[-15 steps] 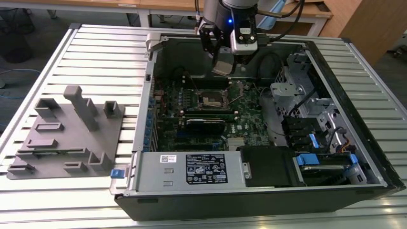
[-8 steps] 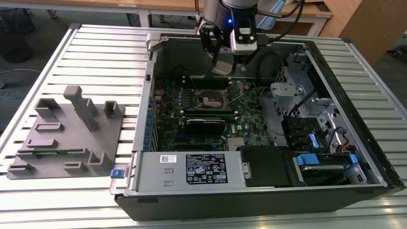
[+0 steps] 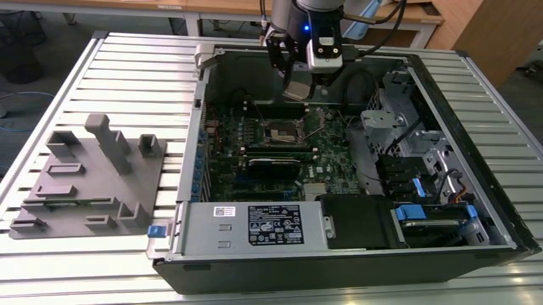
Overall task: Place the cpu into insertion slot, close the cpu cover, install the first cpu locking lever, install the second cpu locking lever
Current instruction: 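Place the cpu into insertion slot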
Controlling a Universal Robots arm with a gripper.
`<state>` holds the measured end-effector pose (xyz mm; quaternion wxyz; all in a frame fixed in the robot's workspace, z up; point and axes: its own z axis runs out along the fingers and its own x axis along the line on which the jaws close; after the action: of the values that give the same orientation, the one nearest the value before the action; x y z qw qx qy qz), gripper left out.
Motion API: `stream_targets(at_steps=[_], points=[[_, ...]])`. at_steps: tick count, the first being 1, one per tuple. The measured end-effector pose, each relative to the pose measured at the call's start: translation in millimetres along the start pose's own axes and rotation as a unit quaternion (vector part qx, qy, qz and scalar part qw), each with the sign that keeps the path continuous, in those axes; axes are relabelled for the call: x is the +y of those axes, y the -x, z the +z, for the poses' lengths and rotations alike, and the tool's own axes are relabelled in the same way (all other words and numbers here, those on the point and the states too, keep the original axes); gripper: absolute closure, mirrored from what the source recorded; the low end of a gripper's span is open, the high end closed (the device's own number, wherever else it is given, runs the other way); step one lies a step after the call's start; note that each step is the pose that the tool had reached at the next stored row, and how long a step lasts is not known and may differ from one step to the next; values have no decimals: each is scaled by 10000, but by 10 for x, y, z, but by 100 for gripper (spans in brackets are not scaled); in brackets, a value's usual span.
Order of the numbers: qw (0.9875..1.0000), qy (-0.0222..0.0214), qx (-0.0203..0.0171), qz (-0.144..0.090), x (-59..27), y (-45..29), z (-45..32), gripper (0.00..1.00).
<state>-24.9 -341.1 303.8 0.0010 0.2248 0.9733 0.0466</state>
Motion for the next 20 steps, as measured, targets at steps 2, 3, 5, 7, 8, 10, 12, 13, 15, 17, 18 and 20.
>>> stream_targets(at_steps=[2,3,5,7,8,10,12,13,15,17,18,20], points=[[10000,0,-1,9,0,0,0,46],[10000,0,-1,9,0,0,0,46],[10000,0,-1,9,0,0,0,46],[10000,0,-2,17,0,0,0,46],[10000,0,-2,25,0,0,0,46],[10000,0,-2,25,0,0,0,46],[10000,0,-2,25,0,0,0,46],[10000,0,-2,25,0,0,0,46],[10000,0,-2,23,0,0,0,46],[10000,0,-2,18,0,0,0,46],[10000,0,-2,17,0,0,1,46],[10000,1,-5,57,0,0,4,46]])
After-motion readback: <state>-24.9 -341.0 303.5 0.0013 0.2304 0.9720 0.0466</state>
